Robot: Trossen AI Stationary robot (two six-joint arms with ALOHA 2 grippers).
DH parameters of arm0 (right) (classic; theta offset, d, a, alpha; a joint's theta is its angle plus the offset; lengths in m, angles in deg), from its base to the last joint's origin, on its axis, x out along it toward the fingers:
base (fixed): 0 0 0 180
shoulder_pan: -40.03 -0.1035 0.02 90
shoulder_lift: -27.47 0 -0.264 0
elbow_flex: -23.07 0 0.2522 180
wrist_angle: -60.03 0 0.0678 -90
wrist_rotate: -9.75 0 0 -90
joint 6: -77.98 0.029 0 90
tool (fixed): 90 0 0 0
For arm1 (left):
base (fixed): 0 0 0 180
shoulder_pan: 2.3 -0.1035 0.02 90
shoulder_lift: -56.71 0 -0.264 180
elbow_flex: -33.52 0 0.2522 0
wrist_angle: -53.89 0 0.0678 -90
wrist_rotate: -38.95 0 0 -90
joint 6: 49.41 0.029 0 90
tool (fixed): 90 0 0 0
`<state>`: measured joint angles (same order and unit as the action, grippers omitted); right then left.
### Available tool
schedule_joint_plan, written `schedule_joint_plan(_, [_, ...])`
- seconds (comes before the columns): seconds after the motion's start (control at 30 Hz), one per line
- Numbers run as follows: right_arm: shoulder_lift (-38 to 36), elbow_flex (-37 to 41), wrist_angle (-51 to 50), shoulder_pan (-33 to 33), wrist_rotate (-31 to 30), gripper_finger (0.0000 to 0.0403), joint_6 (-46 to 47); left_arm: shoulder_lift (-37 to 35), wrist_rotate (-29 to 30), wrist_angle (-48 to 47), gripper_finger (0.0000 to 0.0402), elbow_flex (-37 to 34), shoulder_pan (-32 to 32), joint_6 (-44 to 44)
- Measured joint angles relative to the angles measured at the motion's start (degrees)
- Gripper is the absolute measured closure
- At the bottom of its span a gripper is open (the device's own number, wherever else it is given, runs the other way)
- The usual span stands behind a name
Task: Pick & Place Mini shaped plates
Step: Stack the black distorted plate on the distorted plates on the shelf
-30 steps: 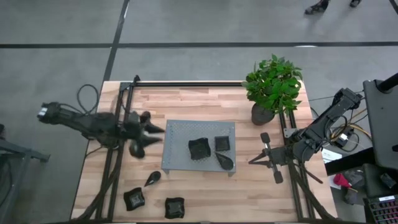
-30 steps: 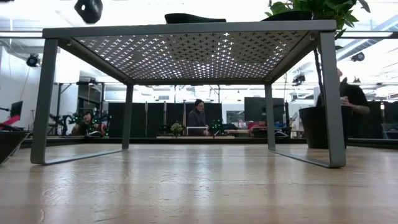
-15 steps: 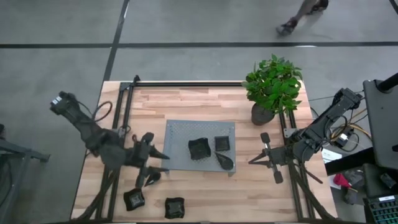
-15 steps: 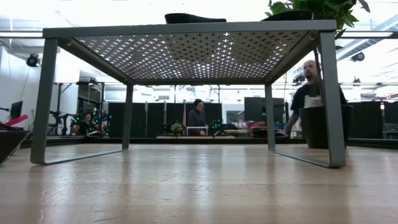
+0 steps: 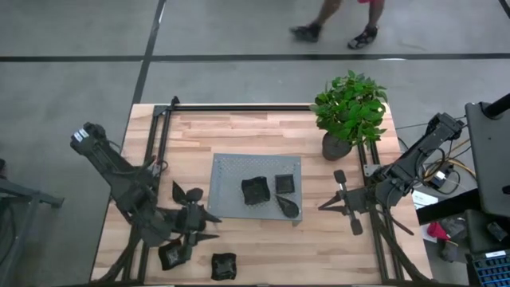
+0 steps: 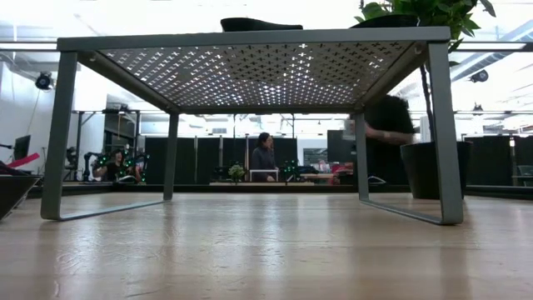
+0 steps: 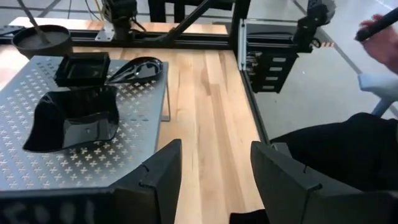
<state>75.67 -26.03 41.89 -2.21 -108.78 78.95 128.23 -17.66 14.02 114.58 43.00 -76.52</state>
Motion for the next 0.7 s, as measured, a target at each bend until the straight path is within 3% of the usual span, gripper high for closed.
schedule_joint_plan(0.7, [0.04, -0.02, -2.23, 0.00, 0.00, 0.0394, -2.21, -0.41, -0.25, 0.19, 0.0218, 0.19, 0.93, -1.01])
